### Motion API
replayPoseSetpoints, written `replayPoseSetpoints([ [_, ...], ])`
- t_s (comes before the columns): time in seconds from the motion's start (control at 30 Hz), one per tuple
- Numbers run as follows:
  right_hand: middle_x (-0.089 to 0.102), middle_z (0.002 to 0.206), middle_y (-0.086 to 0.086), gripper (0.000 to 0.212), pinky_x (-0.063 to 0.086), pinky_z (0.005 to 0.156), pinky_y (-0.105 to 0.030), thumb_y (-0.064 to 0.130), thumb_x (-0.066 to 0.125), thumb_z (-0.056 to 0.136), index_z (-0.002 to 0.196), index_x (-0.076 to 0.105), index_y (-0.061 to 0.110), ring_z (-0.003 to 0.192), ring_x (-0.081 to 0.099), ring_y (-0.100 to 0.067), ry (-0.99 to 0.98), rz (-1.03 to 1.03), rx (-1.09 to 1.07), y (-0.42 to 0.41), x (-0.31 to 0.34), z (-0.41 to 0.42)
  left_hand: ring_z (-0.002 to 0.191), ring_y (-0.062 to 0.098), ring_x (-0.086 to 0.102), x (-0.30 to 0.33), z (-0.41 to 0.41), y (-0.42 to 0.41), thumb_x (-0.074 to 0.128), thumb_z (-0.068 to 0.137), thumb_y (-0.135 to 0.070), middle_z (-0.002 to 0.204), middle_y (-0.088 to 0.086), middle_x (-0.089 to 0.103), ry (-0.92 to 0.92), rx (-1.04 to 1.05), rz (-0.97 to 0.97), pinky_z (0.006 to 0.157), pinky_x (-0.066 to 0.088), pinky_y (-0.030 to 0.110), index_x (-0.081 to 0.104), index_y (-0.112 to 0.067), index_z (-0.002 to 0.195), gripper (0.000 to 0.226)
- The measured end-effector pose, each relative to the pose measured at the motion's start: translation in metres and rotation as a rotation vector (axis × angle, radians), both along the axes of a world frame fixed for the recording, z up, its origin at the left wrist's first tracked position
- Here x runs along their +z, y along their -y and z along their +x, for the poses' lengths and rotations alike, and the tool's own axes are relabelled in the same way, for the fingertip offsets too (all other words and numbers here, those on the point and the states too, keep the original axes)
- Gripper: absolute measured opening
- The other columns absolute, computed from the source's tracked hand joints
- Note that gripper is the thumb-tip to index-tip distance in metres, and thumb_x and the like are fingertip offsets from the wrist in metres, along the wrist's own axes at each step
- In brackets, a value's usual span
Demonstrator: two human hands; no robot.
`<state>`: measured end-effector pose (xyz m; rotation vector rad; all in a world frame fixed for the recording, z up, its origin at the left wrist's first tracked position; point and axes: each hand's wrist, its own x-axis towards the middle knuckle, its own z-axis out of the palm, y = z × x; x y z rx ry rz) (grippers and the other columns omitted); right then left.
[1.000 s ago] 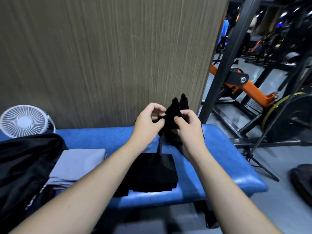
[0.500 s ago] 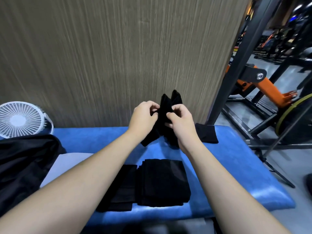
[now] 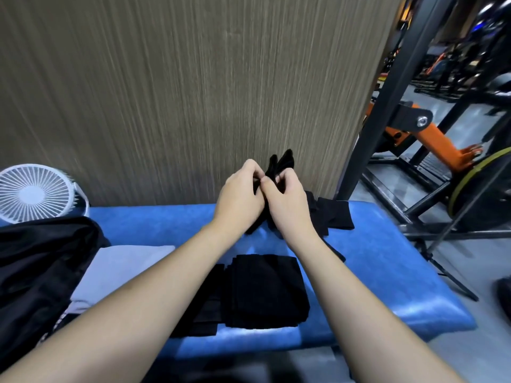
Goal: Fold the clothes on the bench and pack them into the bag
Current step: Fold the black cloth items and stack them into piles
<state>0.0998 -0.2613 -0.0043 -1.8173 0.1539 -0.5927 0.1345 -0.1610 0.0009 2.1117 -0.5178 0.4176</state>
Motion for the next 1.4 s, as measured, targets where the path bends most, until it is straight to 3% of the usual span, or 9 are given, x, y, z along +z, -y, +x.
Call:
replayPoseSetpoints([
  [0.3, 0.051, 0.067, 0.001, 0.021, 0.040, 0.061, -0.033, 0.022, 0.054, 0.091, 0.078, 0.051, 0.005, 0.063, 0.045, -0.011, 0.065, -0.043, 0.073, -0.003, 0.044, -0.059, 0.095, 0.002, 0.060, 0.035, -0.061, -0.036, 0.056, 0.082, -0.001, 0.098, -0.014, 0.061, 0.007, -0.051, -0.187, 0.079, 0.044, 0.016, 0.042, -0.033, 0.102, 0.040],
  [0.4, 0.045, 0.066, -0.002, 0.030, 0.044, 0.060, -0.045, 0.029, 0.052, 0.089, 0.076, 0.041, 0.005, 0.065, 0.044, -0.016, 0.012, -0.044, 0.072, 0.011, 0.037, -0.080, 0.093, 0.008, 0.059, 0.027, -0.074, -0.062, 0.052, 0.078, 0.006, 0.094, -0.015, 0.061, -0.091, -0.059, -0.296, 0.082, 0.044, 0.026, 0.049, -0.034, 0.093, 0.043],
  [0.5, 0.056, 0.065, -0.010, 0.029, 0.040, 0.055, -0.036, 0.032, 0.048, 0.090, 0.075, 0.044, 0.007, 0.060, 0.051, -0.025, -0.116, -0.141, -0.038, 0.030, 0.013, -0.095, 0.077, 0.005, 0.057, 0.000, -0.087, -0.084, 0.048, 0.077, 0.010, 0.084, -0.021, 0.064, -0.186, -0.030, -0.251, 0.072, 0.042, 0.027, 0.061, -0.034, 0.084, 0.046],
  [0.63, 0.067, 0.072, -0.006, 0.018, 0.057, 0.064, -0.046, 0.016, 0.043, 0.090, 0.082, 0.059, 0.020, 0.068, 0.067, -0.033, -0.281, -0.247, -0.084, 0.047, -0.011, -0.112, 0.061, 0.012, 0.055, -0.034, -0.106, -0.094, 0.050, 0.082, 0.006, 0.100, -0.013, 0.070, -0.293, 0.030, -0.154, 0.062, 0.047, 0.022, 0.068, -0.036, 0.095, 0.047],
  [0.73, 0.069, 0.076, -0.013, 0.034, 0.051, 0.043, -0.028, 0.003, 0.036, 0.089, 0.096, 0.060, 0.026, 0.049, 0.066, -0.030, -0.368, -0.299, -0.109, 0.061, -0.016, -0.122, 0.067, 0.002, 0.055, -0.046, -0.108, -0.090, 0.053, 0.083, 0.004, 0.109, -0.017, 0.063, -0.285, 0.013, -0.045, 0.064, 0.040, 0.007, 0.067, -0.036, 0.103, 0.046],
  [0.97, 0.068, 0.083, -0.007, 0.037, 0.048, 0.043, -0.028, -0.002, 0.039, 0.086, 0.108, 0.060, 0.018, 0.058, 0.061, -0.024, -0.483, -0.302, -0.192, 0.096, -0.032, -0.132, 0.057, -0.004, 0.049, -0.059, -0.111, -0.078, 0.065, 0.088, -0.014, 0.071, -0.016, 0.043, -0.387, -0.025, 0.058, 0.055, 0.035, 0.008, 0.061, -0.039, 0.107, 0.032],
  [1.1, 0.066, 0.085, 0.000, 0.027, 0.054, 0.063, -0.037, 0.009, 0.050, 0.090, 0.112, 0.057, 0.023, 0.085, 0.060, -0.022, -0.488, -0.296, -0.194, 0.098, -0.037, -0.131, 0.071, 0.005, 0.056, -0.067, -0.104, -0.076, 0.059, 0.094, -0.020, 0.085, -0.012, 0.061, -0.410, -0.033, 0.117, 0.063, 0.040, 0.010, 0.062, -0.040, 0.111, 0.026],
  [1.2, 0.064, 0.086, 0.000, 0.025, 0.054, 0.066, -0.041, 0.011, 0.054, 0.090, 0.111, 0.056, 0.025, 0.080, 0.059, -0.020, -0.428, -0.268, -0.213, 0.095, -0.034, -0.128, 0.089, 0.003, 0.063, -0.070, -0.101, -0.077, 0.050, 0.099, -0.019, 0.108, -0.017, 0.067, -0.415, -0.035, 0.095, 0.075, 0.045, 0.011, 0.064, -0.038, 0.116, 0.029],
  [1.4, 0.059, 0.094, 0.002, 0.029, 0.049, 0.055, -0.033, 0.012, 0.060, 0.090, 0.108, 0.055, 0.034, 0.069, 0.058, -0.020, -0.262, -0.175, -0.093, 0.068, -0.023, -0.125, 0.068, 0.009, 0.056, -0.072, -0.099, -0.078, 0.056, 0.095, -0.015, 0.095, -0.006, 0.060, -0.397, 0.003, 0.077, 0.065, 0.042, 0.012, 0.062, -0.040, 0.114, 0.032],
])
